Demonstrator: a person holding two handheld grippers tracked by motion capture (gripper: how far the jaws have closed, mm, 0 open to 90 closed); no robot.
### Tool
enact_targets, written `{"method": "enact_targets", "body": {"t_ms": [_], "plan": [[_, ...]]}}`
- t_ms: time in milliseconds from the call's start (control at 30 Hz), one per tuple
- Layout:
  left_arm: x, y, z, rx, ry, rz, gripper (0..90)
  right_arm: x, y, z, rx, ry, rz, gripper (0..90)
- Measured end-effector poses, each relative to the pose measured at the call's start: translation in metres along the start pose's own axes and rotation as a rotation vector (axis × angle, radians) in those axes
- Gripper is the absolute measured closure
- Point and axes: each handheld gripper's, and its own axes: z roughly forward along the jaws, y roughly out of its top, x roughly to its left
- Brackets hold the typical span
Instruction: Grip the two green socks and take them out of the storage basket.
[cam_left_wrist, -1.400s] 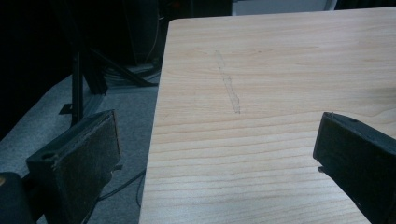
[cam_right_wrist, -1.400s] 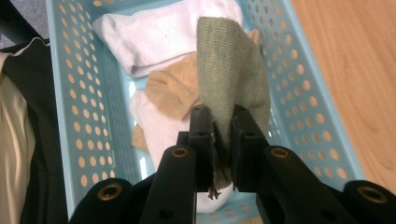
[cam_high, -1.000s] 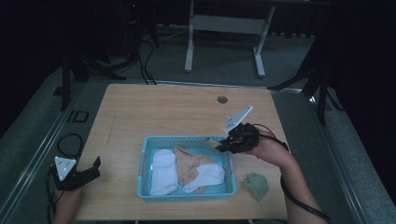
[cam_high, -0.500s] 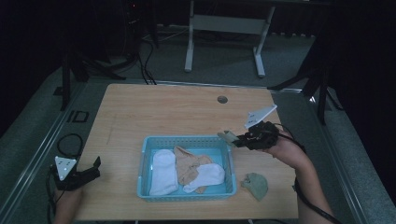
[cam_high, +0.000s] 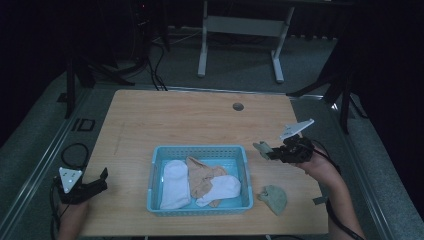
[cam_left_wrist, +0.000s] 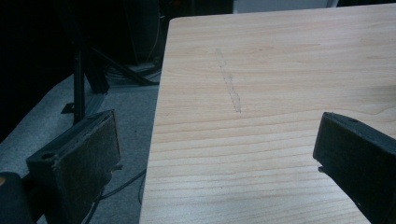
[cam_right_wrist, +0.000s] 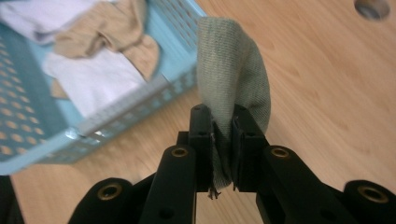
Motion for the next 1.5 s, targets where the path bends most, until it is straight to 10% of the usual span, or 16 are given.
{"method": "enact_targets", "body": {"t_ms": [933, 1500], "plan": [[0.000, 0.000, 0.000, -0.002, 0.003, 0.002, 0.3, -0.032, -0.071, 0.060, 0.077, -0.030, 0.183, 79.2], [0.000, 0.000, 0.000, 0.000, 0.003, 0.003, 0.3, -0.013, -0.073, 0.018, -0.105, -0.092, 0.211, 34.6]]}}
